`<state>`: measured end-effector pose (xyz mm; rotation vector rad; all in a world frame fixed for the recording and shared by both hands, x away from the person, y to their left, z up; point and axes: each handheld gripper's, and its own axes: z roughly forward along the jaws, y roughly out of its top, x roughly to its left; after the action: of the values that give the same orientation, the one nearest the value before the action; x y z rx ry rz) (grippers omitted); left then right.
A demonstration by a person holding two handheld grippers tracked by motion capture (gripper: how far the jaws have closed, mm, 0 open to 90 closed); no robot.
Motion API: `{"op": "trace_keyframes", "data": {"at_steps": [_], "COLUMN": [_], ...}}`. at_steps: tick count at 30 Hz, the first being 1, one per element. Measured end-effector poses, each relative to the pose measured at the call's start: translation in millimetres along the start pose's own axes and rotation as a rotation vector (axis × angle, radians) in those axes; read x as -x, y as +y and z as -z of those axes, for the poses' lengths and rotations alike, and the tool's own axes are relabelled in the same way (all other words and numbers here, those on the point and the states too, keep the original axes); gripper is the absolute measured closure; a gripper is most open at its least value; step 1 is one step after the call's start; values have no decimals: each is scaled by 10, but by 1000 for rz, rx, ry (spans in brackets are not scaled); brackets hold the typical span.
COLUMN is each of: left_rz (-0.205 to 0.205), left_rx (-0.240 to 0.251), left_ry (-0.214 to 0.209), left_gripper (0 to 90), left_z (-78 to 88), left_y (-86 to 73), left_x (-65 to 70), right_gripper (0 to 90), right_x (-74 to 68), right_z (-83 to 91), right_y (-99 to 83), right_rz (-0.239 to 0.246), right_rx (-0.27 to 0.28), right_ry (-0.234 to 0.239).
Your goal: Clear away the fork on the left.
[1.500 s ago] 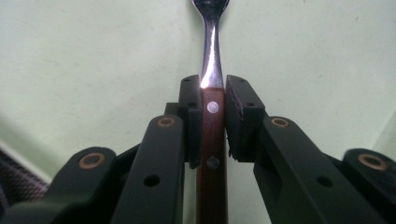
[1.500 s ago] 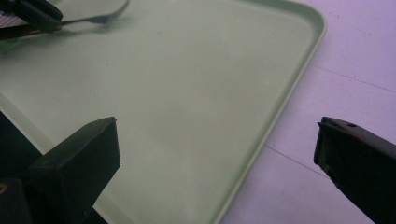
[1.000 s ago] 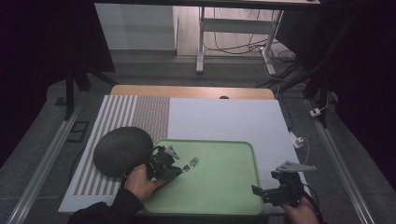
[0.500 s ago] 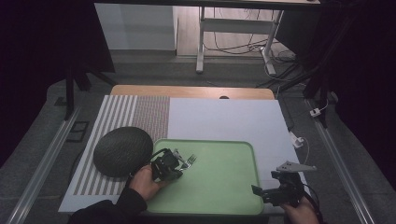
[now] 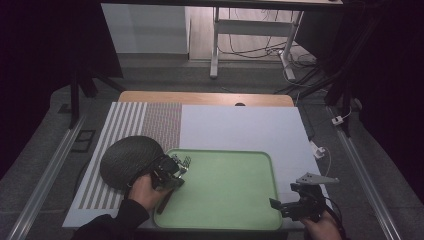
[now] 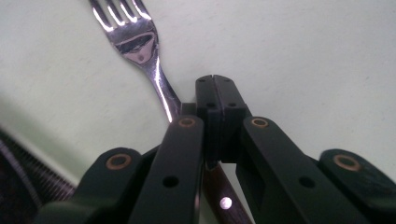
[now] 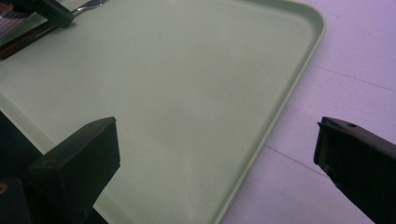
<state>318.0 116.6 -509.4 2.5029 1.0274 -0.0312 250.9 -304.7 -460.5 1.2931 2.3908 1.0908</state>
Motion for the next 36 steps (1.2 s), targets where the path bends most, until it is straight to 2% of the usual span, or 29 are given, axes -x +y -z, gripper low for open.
{"op": "trace_keyframes", "data": {"at_steps": [15,24,30,32,36], "left_rz": [76,99,62,54,50], "left_rx": [-8,2,46,57,80], "left_ry": [12,14,12,28,36], "left_gripper": [885,864,763,672,589], "left_z": [74,113,152,163,196], "left_y": [-97,-132,-107,-98,-100], "left_x": [-159,-224,-155,-135,-126], "right_gripper": [3,3,4,3,3], "right_x": [1,2,2,2,0], "right_z": [2,-1,0,-1,-1], "right_y": [0,-1,0,-1,0], "right_rz": [-2,-2,-4,-3,-2], "right_rx": [-2,0,-1,0,-1], "right_ry": [0,1,2,1,1]}}
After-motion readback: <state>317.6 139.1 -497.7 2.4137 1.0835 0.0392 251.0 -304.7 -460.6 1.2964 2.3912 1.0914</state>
